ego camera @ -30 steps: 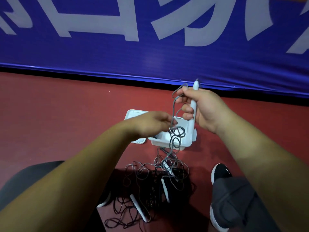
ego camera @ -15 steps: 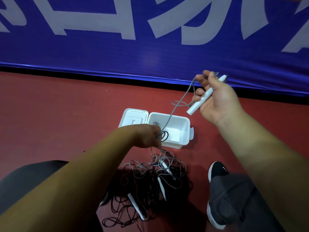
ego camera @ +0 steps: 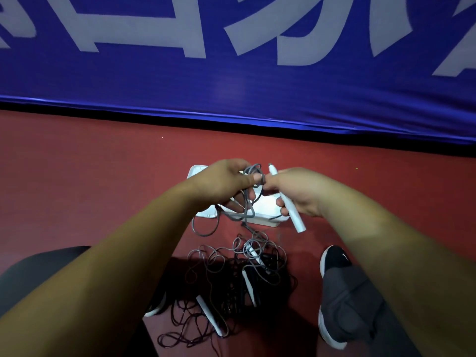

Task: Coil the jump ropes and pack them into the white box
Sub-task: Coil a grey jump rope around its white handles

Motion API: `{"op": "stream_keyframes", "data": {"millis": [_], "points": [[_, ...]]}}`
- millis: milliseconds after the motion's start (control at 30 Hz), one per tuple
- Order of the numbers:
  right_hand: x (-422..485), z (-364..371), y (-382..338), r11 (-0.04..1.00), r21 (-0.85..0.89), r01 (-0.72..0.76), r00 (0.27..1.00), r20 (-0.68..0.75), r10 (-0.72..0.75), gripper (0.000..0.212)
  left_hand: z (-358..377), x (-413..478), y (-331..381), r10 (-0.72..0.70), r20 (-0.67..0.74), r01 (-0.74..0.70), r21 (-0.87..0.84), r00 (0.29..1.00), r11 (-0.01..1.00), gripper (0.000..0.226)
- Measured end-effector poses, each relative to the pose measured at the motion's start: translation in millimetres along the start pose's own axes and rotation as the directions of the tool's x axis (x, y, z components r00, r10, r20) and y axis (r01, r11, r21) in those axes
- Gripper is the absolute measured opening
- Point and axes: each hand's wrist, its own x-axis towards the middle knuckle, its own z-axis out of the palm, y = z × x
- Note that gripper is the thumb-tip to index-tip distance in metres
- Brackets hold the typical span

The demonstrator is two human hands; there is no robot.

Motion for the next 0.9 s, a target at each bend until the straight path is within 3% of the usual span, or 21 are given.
{"op": "stream_keyframes", "data": {"millis": [267, 433, 567, 633, 700, 800, 900], "points": [[-5.8, -0.3, -2.6, 0.983, -0.054, 0.177, 0.984, 0.027, -0.176, 0.023, -16.2, 0.7, 3.4, 0.001, -0.198, 0.012, 0.062, 0.980, 0.998, 0.017], [-5.7, -1.8, -8.8, 0.975, -0.007, 0.222, 0.970, -0.102, -0.221, 0.019, -19.5, 4.0, 1.4, -0.007, -0.348, 0.063, 0.151, 0.937, 0.986, 0.023], [2.5, -8.2, -11.8, 0.981, 0.095, 0.171, 0.951, -0.276, -0.139, 0.008, -32.1, 10.3, -4.2, -0.047, -0.519, 0.155, 0.168, 0.854, 0.974, 0.020], [6.6, -16.8, -11.3, 0.973, 0.153, 0.174, 0.914, -0.393, -0.102, 0.013, -48.9, 15.6, -13.1, -0.032, -0.605, 0.286, 0.329, 0.795, 0.900, 0.017], [8.4, -26.7, -11.3, 0.954, 0.235, 0.186, 0.881, -0.470, -0.056, 0.022, -61.2, 13.8, -17.4, -0.027, -0.662, 0.445, 0.472, 0.749, 0.761, 0.008], [8.4, -39.1, -11.1, 0.897, 0.391, 0.208, 0.858, -0.513, 0.024, 0.025, -65.8, 6.2, -22.4, -0.126, -0.659, 0.596, 0.560, 0.741, 0.575, 0.011], [5.8, -41.7, -9.0, 0.875, 0.415, 0.248, 0.867, -0.499, -0.009, 0.020, -63.7, 3.3, -29.0, -0.208, -0.603, 0.613, 0.606, 0.770, 0.507, 0.012]]}}
